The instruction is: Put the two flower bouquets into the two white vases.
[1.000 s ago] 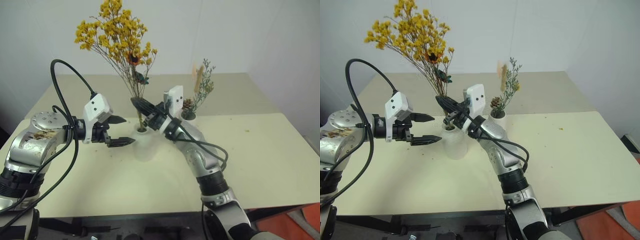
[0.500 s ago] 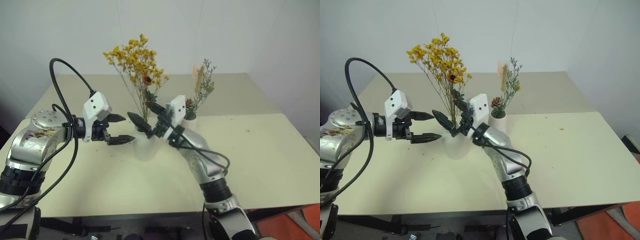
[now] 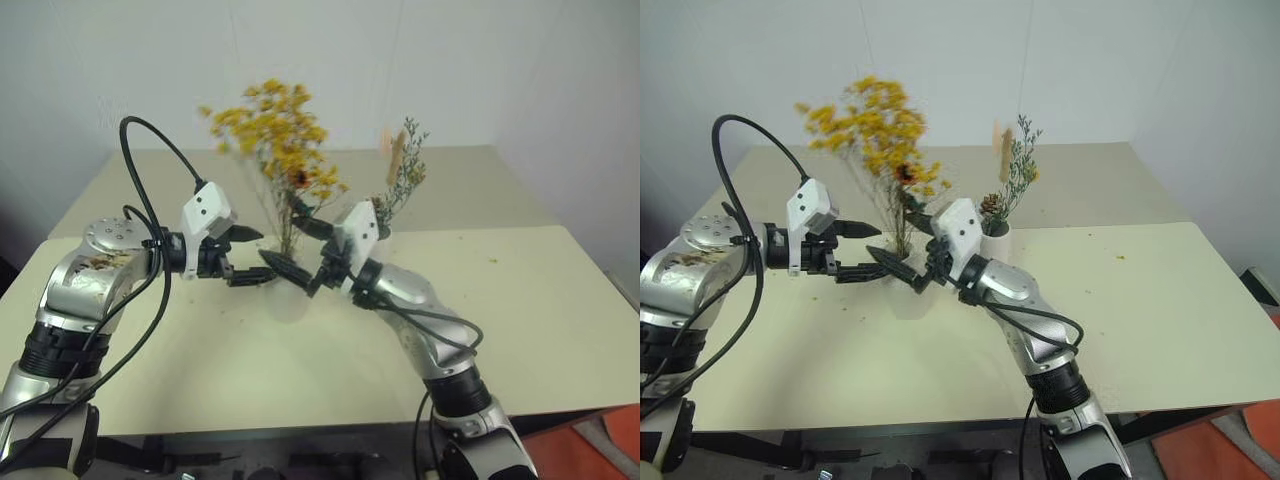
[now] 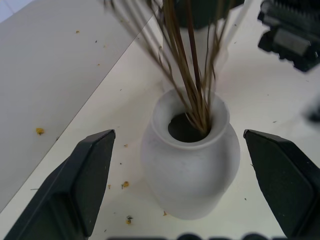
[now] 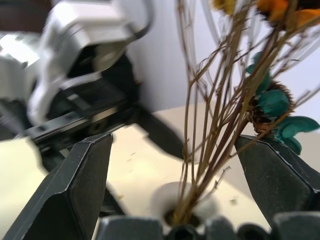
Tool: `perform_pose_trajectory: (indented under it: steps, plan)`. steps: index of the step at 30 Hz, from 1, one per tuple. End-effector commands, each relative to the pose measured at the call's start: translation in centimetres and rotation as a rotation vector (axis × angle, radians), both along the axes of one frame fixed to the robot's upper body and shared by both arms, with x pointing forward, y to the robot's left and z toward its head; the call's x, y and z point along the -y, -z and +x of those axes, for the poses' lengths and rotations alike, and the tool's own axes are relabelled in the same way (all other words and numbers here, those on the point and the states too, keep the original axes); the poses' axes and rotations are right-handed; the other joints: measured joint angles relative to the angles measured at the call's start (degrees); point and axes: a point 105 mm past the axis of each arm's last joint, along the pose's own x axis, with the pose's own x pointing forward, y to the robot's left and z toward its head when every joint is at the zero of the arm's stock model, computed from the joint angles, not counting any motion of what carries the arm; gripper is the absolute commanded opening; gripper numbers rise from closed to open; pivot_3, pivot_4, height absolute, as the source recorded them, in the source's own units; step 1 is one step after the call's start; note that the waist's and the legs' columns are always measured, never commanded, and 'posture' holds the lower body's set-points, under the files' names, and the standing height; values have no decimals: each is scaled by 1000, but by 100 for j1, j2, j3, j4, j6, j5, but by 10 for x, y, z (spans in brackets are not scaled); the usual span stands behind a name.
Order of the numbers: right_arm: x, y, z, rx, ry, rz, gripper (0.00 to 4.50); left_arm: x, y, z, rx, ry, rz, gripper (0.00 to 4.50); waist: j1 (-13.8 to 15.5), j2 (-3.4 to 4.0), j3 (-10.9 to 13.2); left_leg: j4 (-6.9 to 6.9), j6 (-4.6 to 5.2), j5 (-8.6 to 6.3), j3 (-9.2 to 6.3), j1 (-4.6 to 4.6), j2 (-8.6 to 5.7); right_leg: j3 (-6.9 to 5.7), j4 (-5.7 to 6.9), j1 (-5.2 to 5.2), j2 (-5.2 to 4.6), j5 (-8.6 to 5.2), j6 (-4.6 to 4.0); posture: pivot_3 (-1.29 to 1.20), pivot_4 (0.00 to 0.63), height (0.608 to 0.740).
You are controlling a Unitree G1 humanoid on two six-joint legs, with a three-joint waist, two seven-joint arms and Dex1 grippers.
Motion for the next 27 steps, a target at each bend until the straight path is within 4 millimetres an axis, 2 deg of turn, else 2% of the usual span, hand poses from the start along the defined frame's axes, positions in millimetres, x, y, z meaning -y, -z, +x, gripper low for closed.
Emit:
perform_pose_trajectory:
  steps: [1,10,18,22,27]
  plan:
    - [-8,3,-1,41,-21,-89,4473,3,-13,-1,59,21,2,4500,6,0,0,0,0,0,-1,-1,0,0,0,0,0,0,0,0,150,740]
    - [31,6,2,55,57,-192,4473,1,-16,0,71,17,3,4500,52,-1,0,3,0,0,-6,-7,-4,-9,-4,2,-6,0,0,0,150,740]
    - [46,1,-4,70,121,-281,4473,7,-18,3,78,43,-8,4500,36,-2,-1,2,0,0,-5,-6,-3,-8,-4,2,-3,0,0,0,150,740]
    - [71,-2,0,33,190,-312,4473,3,-18,-1,69,48,-7,4500,55,-2,0,4,0,0,-6,-8,-4,-8,-4,2,-5,0,0,0,150,740]
    - [115,-7,-10,-57,222,-319,4473,-14,-12,-14,23,40,27,4500,110,-3,0,0,1,0,-7,-10,-3,-10,-10,3,-5,-1,0,0,150,740]
